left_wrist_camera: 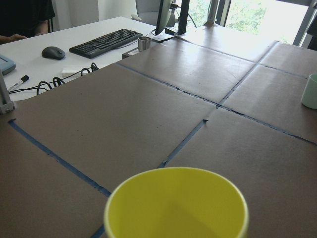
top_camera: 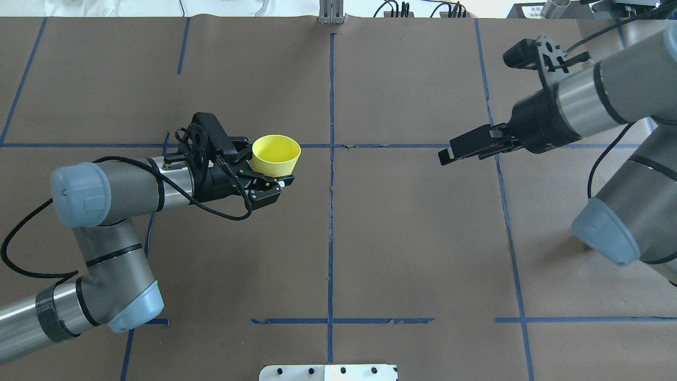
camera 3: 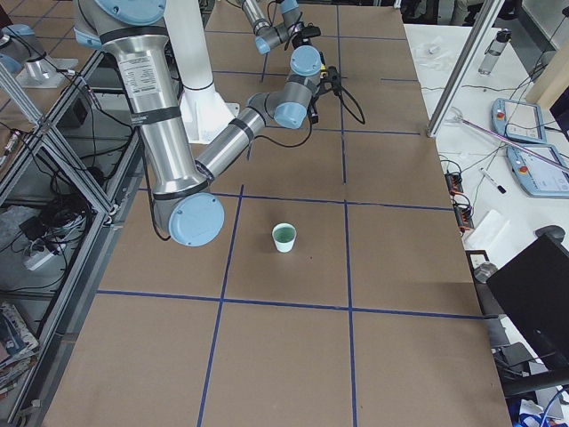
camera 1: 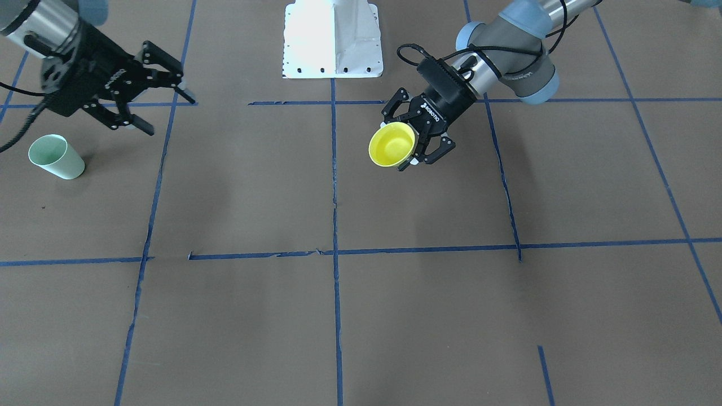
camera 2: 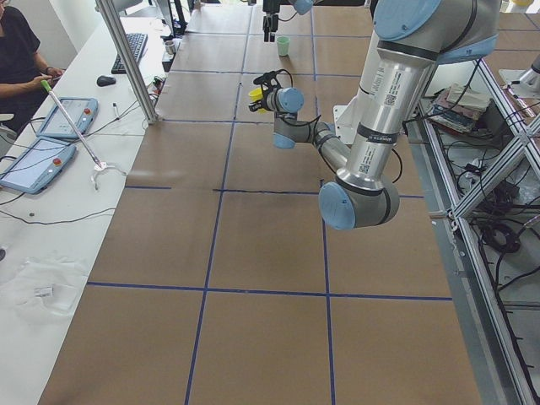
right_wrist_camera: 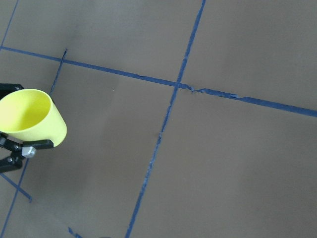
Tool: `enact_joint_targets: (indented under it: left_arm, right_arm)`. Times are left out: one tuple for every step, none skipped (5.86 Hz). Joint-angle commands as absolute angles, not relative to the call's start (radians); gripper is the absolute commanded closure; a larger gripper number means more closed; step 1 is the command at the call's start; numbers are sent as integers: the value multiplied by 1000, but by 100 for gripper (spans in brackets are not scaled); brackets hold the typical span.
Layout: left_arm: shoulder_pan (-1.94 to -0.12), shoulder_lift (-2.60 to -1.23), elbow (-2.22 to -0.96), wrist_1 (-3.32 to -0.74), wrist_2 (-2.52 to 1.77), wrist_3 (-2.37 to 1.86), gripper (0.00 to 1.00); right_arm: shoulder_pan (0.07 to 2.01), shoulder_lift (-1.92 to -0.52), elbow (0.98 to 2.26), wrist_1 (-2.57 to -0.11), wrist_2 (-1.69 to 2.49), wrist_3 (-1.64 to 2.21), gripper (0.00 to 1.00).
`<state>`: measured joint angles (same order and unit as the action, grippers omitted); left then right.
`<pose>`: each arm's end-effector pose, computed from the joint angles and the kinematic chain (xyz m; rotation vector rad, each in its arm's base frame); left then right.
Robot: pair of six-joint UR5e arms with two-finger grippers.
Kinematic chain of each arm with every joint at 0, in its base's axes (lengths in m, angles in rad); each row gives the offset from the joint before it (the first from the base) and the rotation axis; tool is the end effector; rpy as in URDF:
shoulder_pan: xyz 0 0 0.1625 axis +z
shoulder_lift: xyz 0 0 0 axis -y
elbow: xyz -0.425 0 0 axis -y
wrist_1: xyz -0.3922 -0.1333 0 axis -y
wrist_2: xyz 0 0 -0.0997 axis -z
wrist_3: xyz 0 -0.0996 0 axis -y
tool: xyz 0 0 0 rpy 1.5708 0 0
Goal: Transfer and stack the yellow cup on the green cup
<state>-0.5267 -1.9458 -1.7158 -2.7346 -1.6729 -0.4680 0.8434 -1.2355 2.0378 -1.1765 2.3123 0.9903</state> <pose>0.4423 -0.3996 0.2528 1.1893 1.2285 0.5170 -0.2946 -0.4302 0.2159 0.2504 -1.2766 -0.2182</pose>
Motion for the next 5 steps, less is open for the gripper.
enact_joint_targets:
  left_arm:
    - [-477, -1947, -1721, -2744, -1671, -460, 96]
    - [-453, -1963, -1735, -2753, -1671, -471, 91]
    - [-443, -1967, -1735, -2750, -1669, -465, 92]
    - [-437, -1968, -1736, -2752, -1670, -444, 92]
    - [-419, -1971, -1738, -2750, -1667, -380, 93]
  right_arm:
    - [763, -1040, 2028, -1442, 2290, 1034, 0]
    - [735, -987, 1982, -1474, 2290, 1061, 0]
    - [729, -921, 1933, -1471, 2290, 1122, 0]
    - [718, -907, 1918, -1471, 2290, 1123, 0]
    - [701, -902, 1913, -1471, 2290, 1123, 0]
